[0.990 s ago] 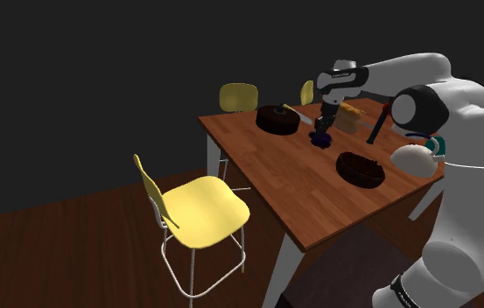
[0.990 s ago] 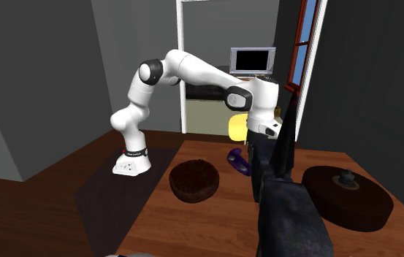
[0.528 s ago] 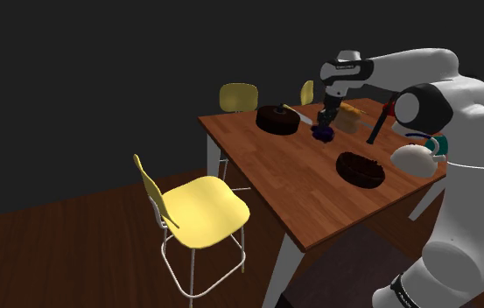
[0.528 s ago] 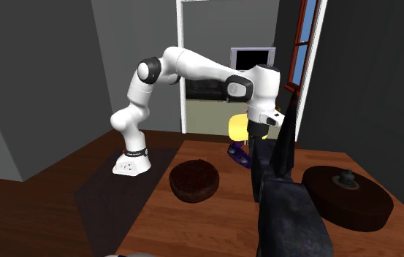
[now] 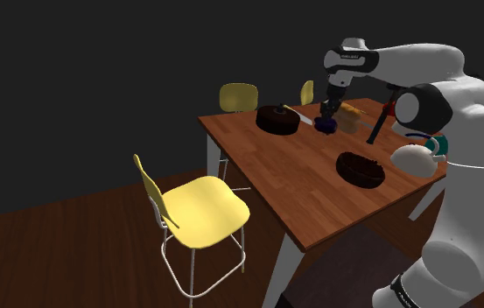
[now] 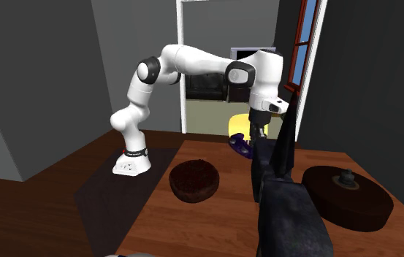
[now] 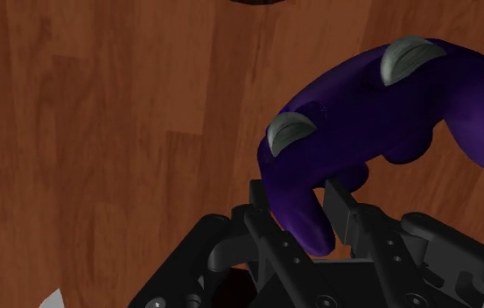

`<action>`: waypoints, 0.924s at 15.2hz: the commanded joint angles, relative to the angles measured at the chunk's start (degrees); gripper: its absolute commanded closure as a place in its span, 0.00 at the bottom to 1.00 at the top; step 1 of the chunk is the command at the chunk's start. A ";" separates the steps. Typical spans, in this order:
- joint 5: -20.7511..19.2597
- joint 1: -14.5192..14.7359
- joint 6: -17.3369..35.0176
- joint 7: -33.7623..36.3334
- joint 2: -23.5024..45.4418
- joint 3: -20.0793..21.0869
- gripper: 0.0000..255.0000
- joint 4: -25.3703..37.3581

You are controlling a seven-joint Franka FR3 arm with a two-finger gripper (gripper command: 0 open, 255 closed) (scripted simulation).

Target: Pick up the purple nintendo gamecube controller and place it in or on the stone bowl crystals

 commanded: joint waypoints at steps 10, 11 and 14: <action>-4.78 -0.77 6.36 -5.50 -18.16 -3.40 1.00 -24.06; -5.36 -1.03 6.80 -6.09 -19.86 -3.79 1.00 -26.10; -7.17 -1.97 7.83 -7.92 -24.70 -4.99 1.00 -31.67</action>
